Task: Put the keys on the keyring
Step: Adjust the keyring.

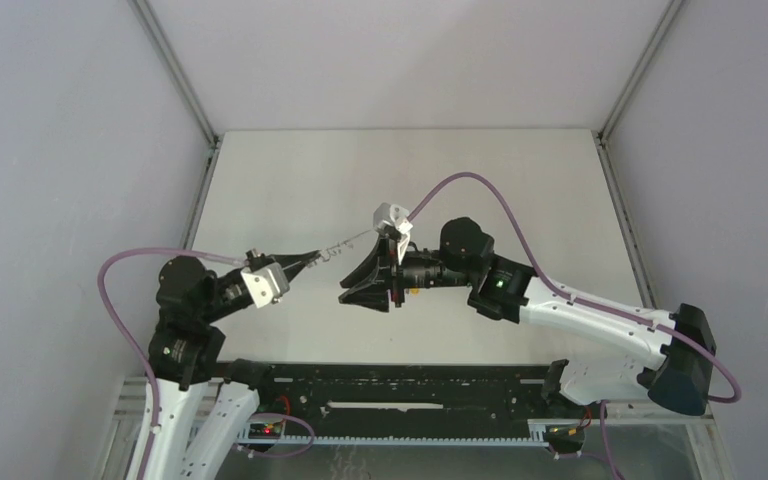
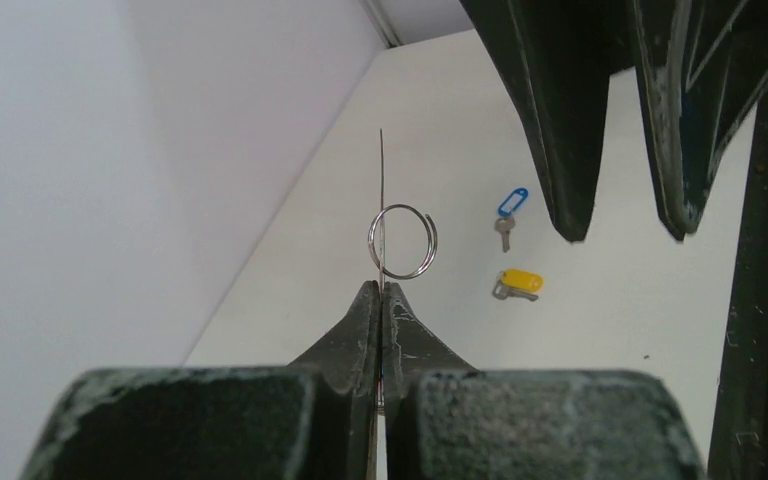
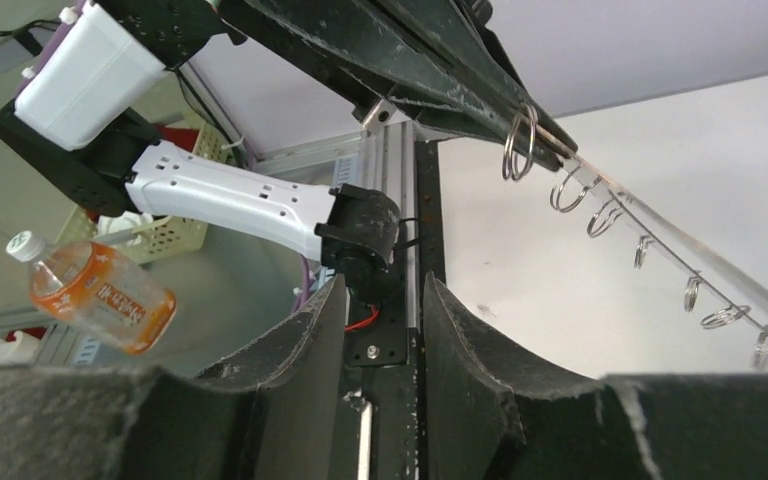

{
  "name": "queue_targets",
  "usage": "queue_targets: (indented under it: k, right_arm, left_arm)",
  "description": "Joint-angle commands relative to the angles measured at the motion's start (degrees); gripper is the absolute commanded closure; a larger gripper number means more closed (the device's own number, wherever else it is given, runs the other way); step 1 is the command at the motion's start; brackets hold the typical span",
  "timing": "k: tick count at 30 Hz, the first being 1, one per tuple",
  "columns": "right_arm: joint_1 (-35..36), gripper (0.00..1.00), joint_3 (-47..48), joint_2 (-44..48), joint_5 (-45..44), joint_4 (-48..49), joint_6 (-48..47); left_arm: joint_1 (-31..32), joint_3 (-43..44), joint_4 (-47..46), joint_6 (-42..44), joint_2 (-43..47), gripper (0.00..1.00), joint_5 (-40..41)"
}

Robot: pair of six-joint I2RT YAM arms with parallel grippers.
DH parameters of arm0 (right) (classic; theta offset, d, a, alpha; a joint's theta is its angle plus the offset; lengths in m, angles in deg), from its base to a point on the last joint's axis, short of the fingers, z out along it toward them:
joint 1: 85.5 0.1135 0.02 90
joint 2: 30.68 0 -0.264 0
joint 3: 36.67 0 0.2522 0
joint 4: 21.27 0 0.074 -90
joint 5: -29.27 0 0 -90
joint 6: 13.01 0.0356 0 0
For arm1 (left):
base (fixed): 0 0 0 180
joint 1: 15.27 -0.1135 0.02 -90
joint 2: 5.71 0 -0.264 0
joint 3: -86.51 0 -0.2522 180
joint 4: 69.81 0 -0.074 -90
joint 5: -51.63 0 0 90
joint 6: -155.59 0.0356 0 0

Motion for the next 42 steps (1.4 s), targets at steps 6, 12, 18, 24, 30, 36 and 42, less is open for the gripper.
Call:
queue_targets:
  k: [6,12,18,24,30,36,42]
  right_arm:
    - [1.24,0.58,-4.58,-1.08,-11.65,20.53,4.61]
    - [0.67,0.59,-4.98,-3.31,-14.26,27.55,7.24]
    - [0.14,0.63,-4.99,-5.22,-14.79,31.26,9.04]
    - [-0.32,0.70,-4.98,-6.62,-14.79,33.82,10.52]
    - [-0.69,0.71,-4.92,-7.49,-15.33,33.65,12.64]
    - [-1.72,0.66,-4.93,-6.79,-15.35,31.73,15.58]
    - [-2.90,0.57,-4.92,-3.93,-7.06,29.37,12.67]
  left_arm:
    - [0.27,0.65,-7.89,-6.69,-0.53,1.00,1.22]
    - [0.35,0.56,-8.89,-8.37,-1.19,1.00,1.82]
    - [0.40,0.13,-9.27,-9.03,-1.60,1.00,2.05]
    - [0.44,-0.42,-9.32,-8.85,-1.65,1.00,2.23]
    - [0.53,-0.84,-9.28,-8.33,-1.42,1.00,2.32]
    - [1.09,-2.67,-9.11,-2.98,0.40,1.00,1.88]
    - [1.76,-3.45,-7.03,3.58,1.01,1.00,3.24]
